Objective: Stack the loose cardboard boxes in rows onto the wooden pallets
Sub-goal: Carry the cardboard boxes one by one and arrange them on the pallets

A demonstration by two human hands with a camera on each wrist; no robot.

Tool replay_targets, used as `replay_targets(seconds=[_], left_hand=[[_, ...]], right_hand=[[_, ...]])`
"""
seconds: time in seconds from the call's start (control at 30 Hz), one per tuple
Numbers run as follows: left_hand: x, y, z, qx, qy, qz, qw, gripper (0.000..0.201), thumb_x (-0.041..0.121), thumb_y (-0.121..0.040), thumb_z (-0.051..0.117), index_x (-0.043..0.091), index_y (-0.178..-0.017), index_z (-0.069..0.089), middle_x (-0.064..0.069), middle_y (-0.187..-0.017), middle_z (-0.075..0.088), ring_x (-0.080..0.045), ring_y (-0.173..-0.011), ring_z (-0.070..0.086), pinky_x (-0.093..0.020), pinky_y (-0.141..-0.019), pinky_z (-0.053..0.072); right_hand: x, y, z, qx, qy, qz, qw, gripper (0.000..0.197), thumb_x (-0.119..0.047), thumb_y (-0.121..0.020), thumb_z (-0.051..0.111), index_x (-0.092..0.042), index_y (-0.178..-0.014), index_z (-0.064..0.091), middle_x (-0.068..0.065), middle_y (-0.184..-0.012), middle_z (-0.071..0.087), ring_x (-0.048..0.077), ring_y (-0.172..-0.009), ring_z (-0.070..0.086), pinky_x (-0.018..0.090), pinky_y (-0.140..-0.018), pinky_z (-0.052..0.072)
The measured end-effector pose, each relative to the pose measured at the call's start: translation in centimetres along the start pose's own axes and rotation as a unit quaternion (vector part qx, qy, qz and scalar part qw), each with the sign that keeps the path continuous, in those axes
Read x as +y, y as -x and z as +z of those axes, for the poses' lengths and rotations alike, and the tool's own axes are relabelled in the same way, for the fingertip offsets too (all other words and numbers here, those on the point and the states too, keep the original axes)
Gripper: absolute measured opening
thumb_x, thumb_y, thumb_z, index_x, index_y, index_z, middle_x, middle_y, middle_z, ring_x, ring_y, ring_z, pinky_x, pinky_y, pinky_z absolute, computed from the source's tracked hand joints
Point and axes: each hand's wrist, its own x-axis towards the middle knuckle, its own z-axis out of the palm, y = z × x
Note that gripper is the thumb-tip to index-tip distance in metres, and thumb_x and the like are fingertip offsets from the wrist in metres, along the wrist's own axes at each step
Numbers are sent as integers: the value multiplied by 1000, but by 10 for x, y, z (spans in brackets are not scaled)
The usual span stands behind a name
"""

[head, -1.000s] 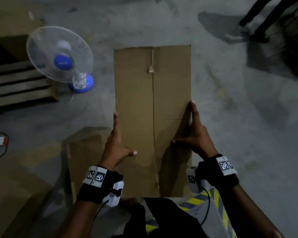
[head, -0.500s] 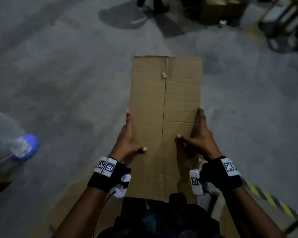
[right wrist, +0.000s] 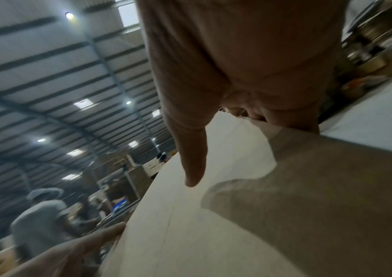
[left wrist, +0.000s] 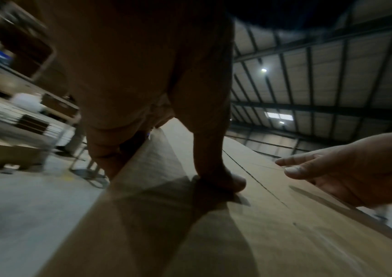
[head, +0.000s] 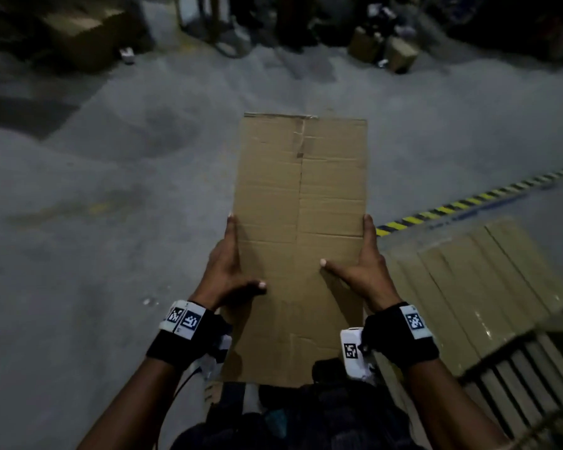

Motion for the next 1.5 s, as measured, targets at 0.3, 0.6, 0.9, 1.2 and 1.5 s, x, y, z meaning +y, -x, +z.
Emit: replay_targets(seconds=[0.3,0.6,0.9,1.2,1.5], left_hand=[[65,-77,70,-164,-95,80,979,156,35,-47,97,26,-154,-16,-8,-162,10,-30,-147,18,-47,-118,25],[137,-149,159,-269,-163,116,942,153,35,-49,97,23,-154,-13,-8,-162,13,-29,-147,18,-40,-117,24],[195,-193,263,-387,-162,182,889,147,31,-54,95,21,-155,-12,-3,-163,9,-25,-148,13,-45,-119,20],[265,-191,403,-534,-212,290,765,147,23,-52,97,10,-155,-8,-12,-162,13,-28,-147,18,-37,-117,24],[306,-100,522,-599,-263,328,681,148,28,-51,97,21,-155,-8,-14,-153,35,-36,-138,36,-40,-105,38]], right_hand=[[64,16,-57,158,-108,120,974,121,-22,-69,88,-31,-156,4,1,-149,43,18,-129,47,20,-97,34],[142,-9,-102,254,-188,192,929,124,-25,-67,89,-35,-156,3,1,-153,38,20,-134,42,33,-109,36],[196,-14,-162,369,-145,249,884,119,-31,-68,88,-26,-156,7,1,-154,36,21,-136,40,28,-106,35],[239,41,-198,534,-187,363,741,113,-16,-68,88,-22,-154,15,0,-143,45,8,-118,43,23,-97,37],[313,138,-223,602,-235,382,661,117,-14,-66,89,-25,-155,14,-3,-149,41,9,-132,39,26,-106,34]])
